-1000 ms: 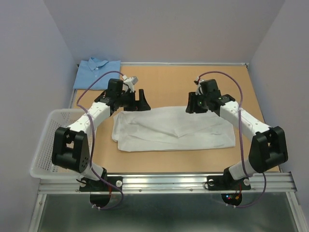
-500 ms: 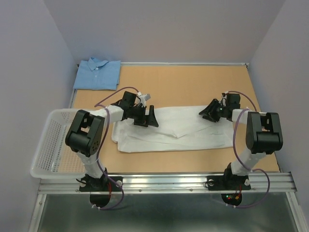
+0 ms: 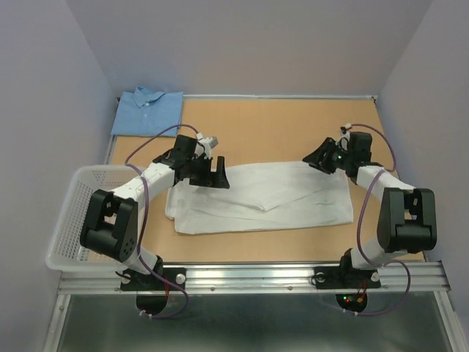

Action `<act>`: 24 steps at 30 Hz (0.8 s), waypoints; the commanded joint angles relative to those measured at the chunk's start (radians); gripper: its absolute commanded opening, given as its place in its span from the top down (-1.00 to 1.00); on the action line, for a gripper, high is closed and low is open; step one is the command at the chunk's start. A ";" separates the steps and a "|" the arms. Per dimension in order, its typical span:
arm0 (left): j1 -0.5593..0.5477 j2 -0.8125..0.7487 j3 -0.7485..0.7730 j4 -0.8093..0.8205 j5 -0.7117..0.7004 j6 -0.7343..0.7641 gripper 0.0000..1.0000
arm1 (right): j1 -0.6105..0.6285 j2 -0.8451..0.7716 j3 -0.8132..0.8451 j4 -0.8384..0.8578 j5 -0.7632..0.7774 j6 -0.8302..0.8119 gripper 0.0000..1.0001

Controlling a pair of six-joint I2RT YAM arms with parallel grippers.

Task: Fold and stack the long sleeve shirts
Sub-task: Fold the shirt

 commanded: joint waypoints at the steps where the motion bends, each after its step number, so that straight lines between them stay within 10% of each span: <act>1: 0.024 -0.055 0.063 0.029 -0.052 -0.069 -0.97 | 0.184 -0.057 0.083 -0.029 -0.136 -0.028 0.03; 9: 0.108 0.011 -0.057 0.201 0.012 -0.221 -0.97 | 0.487 0.041 0.141 -0.013 -0.236 0.016 0.03; 24: 0.200 0.053 -0.215 0.310 -0.007 -0.329 -0.97 | 0.568 0.312 0.014 0.013 -0.437 -0.096 0.12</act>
